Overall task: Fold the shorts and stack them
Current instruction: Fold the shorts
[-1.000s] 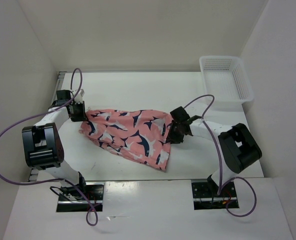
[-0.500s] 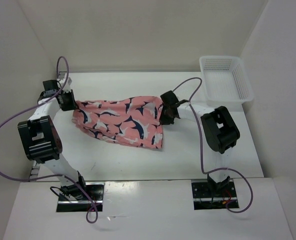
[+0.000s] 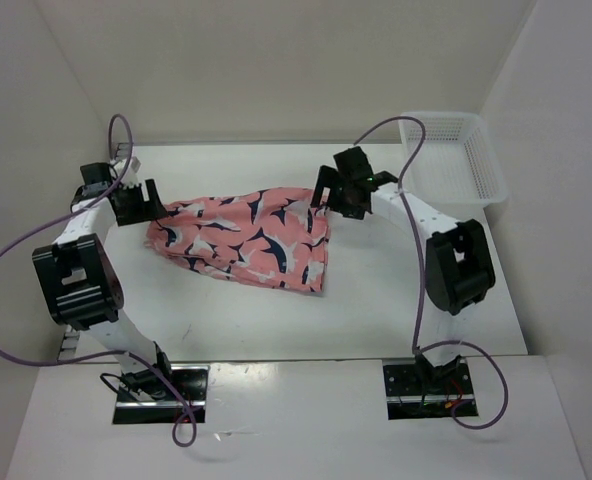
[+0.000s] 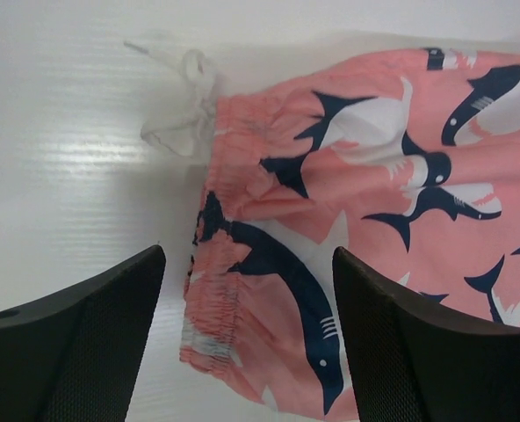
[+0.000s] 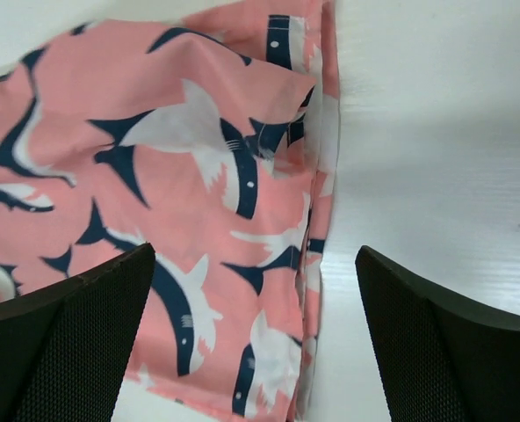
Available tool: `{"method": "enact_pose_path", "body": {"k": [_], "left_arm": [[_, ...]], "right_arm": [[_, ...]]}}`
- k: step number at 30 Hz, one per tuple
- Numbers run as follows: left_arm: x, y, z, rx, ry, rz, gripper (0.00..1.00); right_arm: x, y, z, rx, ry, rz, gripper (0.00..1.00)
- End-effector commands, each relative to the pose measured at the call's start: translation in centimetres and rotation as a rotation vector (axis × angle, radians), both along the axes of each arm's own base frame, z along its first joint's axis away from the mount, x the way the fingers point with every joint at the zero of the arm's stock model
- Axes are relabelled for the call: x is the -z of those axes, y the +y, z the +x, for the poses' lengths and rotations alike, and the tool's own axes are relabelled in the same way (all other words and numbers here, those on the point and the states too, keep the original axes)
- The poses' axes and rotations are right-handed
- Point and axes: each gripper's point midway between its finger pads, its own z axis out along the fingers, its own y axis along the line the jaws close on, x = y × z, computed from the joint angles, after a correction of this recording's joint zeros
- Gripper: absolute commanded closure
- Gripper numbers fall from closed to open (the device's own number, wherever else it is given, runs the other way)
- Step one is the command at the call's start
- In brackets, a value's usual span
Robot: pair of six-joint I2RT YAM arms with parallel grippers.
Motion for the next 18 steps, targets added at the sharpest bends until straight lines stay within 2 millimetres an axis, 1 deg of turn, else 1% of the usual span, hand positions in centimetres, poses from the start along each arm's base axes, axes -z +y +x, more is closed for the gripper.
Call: {"method": "enact_pose_path", "body": {"k": [1,2,3,4,5,6,7,8,9,10,11,12,13,15,16,17,18], "left_arm": [[0.0,-0.4,-0.9,0.016,-0.026,-0.027,0.16],[0.8,-0.5,-1.1,0.016,-0.011,-0.033,0.16],[2.1,-0.8,-1.5,0.021,0.013,-0.051,0.16],[3.1,-1.0,-1.4,0.028,0.027,-0.067,0.16],[3.5,-1.1,-1.5,0.037,0.031,-0.097,0.16],[4.0,-1.3,-1.4,0.045,0.029,-0.108,0.16],[5.3,-1.7,-1.7,0.052,0.051,-0.13,0.19],[5.6,-1.6,-1.6,0.052,0.051,-0.13,0.21],[5.9,-1.6,-1.6,0.052,0.041,-0.126,0.23],[6.5,-1.7,-1.7,0.052,0.051,-0.13,0.24],[7.2,-1.8,-2.1,0.051,0.071,-0.139,0.26],[7.7,-1.8,-2.0,0.05,0.075,-0.141,0.27],[8.0,-1.9,-2.3,0.05,0.083,-0.144,0.27],[8.7,-1.9,-2.8,0.043,0.094,-0.138,0.31],[8.8,-1.6,-2.8,0.033,0.099,-0.125,0.35],[9.5,-1.7,-3.5,0.027,0.115,-0.124,0.43],[9.4,-1.6,-3.3,0.028,0.105,-0.119,0.48]], "right_arm": [[-4.1,-2.5,-0.8,0.021,-0.065,0.009,0.0],[-5.1,-3.2,-1.0,0.033,-0.086,0.018,0.0],[-4.5,-4.0,-1.7,0.041,-0.064,0.016,0.0],[-4.8,-4.9,-1.8,0.058,-0.065,0.024,0.0],[-5.7,-5.7,-2.0,0.065,-0.087,0.025,0.0],[-5.4,-6.1,-2.4,0.069,-0.078,0.031,0.0],[-5.4,-6.7,-2.7,0.072,-0.074,0.022,0.0],[-5.8,-7.4,-2.9,0.087,-0.084,0.024,0.0],[-6.2,-7.5,-2.9,0.08,-0.095,0.02,0.0],[-5.8,-8.0,-3.0,0.09,-0.087,0.017,0.0],[-5.8,-8.1,-3.4,0.09,-0.082,0.016,0.0],[-5.8,-8.1,-3.4,0.083,-0.084,0.01,0.0],[-6.2,-8.5,-3.4,0.093,-0.094,0.013,0.0],[-5.5,-8.6,-3.7,0.093,-0.077,0.007,0.0],[-5.5,-8.6,-3.7,0.093,-0.077,0.007,0.0],[-5.5,-8.8,-3.9,0.105,-0.079,0.007,0.0],[-5.7,-8.7,-3.7,0.106,-0.087,0.01,0.0]]}}
